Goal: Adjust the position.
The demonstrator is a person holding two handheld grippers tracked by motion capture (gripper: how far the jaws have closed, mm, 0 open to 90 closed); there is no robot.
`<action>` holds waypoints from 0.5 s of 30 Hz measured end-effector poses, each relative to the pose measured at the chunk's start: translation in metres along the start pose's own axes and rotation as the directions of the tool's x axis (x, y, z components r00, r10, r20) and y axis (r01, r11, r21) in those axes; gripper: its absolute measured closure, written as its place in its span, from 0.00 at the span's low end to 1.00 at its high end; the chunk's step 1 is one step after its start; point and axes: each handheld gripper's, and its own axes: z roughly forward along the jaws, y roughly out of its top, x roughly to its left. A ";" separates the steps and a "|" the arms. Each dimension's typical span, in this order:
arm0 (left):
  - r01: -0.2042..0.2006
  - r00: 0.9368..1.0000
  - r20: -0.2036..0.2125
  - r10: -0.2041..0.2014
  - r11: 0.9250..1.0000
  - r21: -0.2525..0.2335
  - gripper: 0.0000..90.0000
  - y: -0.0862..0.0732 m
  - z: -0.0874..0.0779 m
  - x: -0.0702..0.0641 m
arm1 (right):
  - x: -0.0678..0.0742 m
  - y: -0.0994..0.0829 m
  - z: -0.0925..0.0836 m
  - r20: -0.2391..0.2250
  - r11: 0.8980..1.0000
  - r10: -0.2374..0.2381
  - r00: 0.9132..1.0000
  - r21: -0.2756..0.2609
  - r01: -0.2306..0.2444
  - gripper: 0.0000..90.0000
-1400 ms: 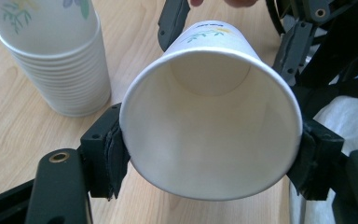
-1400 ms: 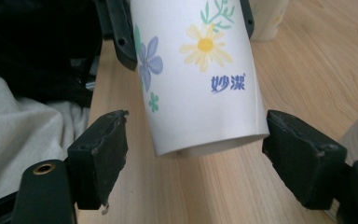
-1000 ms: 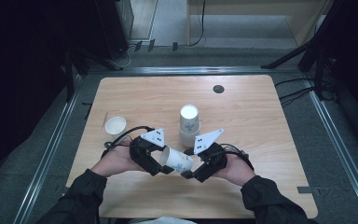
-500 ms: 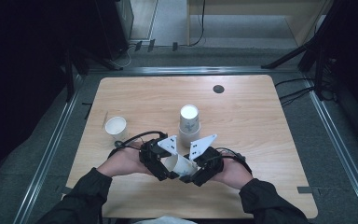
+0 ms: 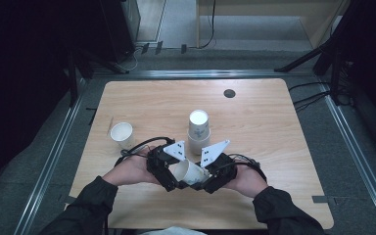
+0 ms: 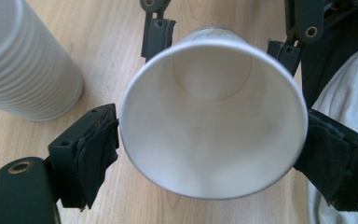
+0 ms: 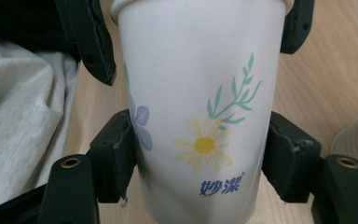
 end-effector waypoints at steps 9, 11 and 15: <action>0.037 0.999 0.023 -0.034 0.992 -0.122 0.14 -0.009 -0.014 0.007 | -0.003 -0.001 -0.014 0.014 0.997 0.001 1.000 -0.083 0.000 0.37; 0.035 0.999 0.022 -0.032 0.989 -0.140 0.14 -0.011 -0.016 0.006 | -0.003 -0.001 -0.016 0.017 0.995 0.000 1.000 -0.098 0.002 0.37; 0.036 0.999 0.033 -0.030 0.981 -0.192 0.15 -0.014 -0.021 0.004 | -0.005 0.000 -0.018 0.009 0.993 0.010 1.000 -0.122 -0.009 0.37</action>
